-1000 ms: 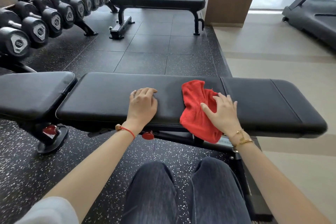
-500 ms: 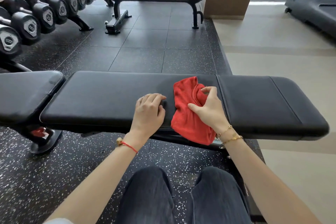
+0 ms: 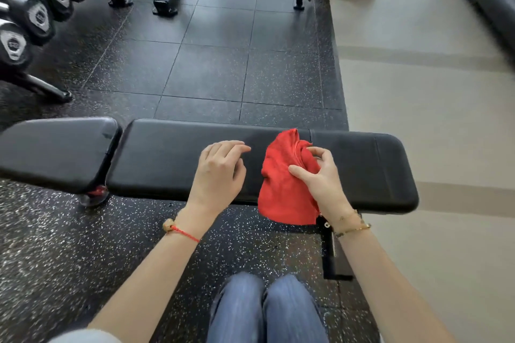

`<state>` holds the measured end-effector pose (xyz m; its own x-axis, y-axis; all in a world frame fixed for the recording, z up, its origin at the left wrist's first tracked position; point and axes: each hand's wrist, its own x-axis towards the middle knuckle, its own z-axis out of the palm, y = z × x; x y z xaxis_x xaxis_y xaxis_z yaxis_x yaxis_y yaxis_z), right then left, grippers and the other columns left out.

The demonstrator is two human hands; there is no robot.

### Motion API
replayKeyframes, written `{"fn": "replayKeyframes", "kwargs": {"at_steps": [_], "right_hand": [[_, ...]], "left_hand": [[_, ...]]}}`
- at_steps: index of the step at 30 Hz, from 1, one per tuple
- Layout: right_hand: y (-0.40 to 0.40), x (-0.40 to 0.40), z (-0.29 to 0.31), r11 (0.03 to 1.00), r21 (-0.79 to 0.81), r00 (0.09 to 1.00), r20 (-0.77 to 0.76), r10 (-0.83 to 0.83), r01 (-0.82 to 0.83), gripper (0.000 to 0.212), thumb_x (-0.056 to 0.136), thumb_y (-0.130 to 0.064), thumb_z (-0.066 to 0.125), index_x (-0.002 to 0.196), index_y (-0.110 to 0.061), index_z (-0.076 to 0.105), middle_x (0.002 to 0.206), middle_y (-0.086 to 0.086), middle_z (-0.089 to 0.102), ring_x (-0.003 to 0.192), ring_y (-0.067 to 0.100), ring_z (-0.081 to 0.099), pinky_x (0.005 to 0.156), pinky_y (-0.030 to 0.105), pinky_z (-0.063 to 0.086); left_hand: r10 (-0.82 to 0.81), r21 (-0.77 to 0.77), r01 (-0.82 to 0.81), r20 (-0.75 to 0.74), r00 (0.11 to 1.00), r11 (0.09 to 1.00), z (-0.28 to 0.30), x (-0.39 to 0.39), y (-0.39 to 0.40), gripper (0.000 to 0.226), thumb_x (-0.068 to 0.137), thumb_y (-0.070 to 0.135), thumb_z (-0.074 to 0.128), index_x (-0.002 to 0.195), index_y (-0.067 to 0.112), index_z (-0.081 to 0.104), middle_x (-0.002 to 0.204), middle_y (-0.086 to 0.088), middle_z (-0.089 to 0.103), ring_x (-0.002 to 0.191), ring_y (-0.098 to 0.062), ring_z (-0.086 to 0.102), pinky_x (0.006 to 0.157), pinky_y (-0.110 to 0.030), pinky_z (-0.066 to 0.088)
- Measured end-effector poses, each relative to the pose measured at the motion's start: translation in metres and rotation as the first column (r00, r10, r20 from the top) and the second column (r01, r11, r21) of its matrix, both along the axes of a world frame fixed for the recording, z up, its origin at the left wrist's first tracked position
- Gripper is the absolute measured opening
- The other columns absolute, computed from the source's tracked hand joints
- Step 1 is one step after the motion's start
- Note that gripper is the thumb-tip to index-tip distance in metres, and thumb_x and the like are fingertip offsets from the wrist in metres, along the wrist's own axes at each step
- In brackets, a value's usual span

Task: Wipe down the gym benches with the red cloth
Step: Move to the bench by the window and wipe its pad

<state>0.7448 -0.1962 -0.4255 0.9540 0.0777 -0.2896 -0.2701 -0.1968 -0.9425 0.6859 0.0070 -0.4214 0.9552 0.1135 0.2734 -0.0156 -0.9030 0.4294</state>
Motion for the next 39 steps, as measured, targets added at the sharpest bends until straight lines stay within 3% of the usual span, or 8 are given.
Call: {"fn": "replayKeyframes", "kwargs": {"at_steps": [5,11,16,28,39], "right_hand": [[-0.018,-0.045,0.138,0.997,0.074,1.0,-0.017,-0.019,0.021,0.051,0.075,-0.01,0.079,0.116,-0.019,0.05,0.111,0.004,0.063,0.094,0.006,0.065,0.078,0.02,0.053],[-0.047,-0.111,0.3,0.992,0.11,0.998,0.01,-0.07,0.068,0.053,0.075,-0.01,0.08,0.119,-0.015,0.05,0.116,0.009,0.064,0.106,0.018,0.064,0.089,0.031,0.052],[-0.068,-0.16,0.382,0.976,0.165,0.988,0.041,-0.15,0.142,0.052,0.072,-0.013,0.081,0.116,-0.019,0.052,0.115,0.007,0.065,0.109,0.024,0.064,0.094,0.04,0.052],[-0.152,-0.216,0.4,0.883,0.241,0.904,0.043,-0.424,0.403,0.049,0.076,-0.007,0.077,0.117,-0.021,0.053,0.118,0.009,0.063,0.107,0.021,0.064,0.096,0.042,0.051],[-0.356,-0.157,0.394,0.84,0.229,0.857,0.039,-0.513,0.492,0.048,0.075,-0.013,0.079,0.114,-0.028,0.054,0.117,0.006,0.063,0.105,0.021,0.066,0.093,0.044,0.054]], "left_hand": [[-0.027,0.003,0.028,-0.015,1.0,1.0,0.135,-0.039,-0.016,0.031,0.085,0.004,0.057,0.113,0.015,0.067,0.117,0.003,0.067,0.114,-0.019,0.059,0.106,-0.037,0.04],[-0.049,-0.031,0.049,0.003,0.999,0.998,0.294,-0.089,-0.031,0.03,0.087,0.005,0.057,0.114,0.015,0.066,0.117,0.003,0.067,0.114,-0.018,0.059,0.105,-0.035,0.04],[-0.117,-0.067,0.117,0.012,0.993,0.991,0.374,-0.117,-0.044,0.026,0.091,0.009,0.055,0.114,0.016,0.064,0.116,0.004,0.066,0.113,-0.018,0.058,0.104,-0.036,0.04],[-0.353,-0.072,0.351,-0.014,0.935,0.934,0.394,-0.119,-0.125,0.025,0.092,0.011,0.053,0.114,0.018,0.064,0.118,0.004,0.065,0.114,-0.017,0.057,0.104,-0.037,0.04],[-0.41,-0.117,0.4,-0.089,0.908,0.909,0.376,-0.041,-0.311,0.024,0.094,0.014,0.052,0.115,0.019,0.064,0.119,0.006,0.064,0.115,-0.016,0.056,0.101,-0.043,0.046]]}}
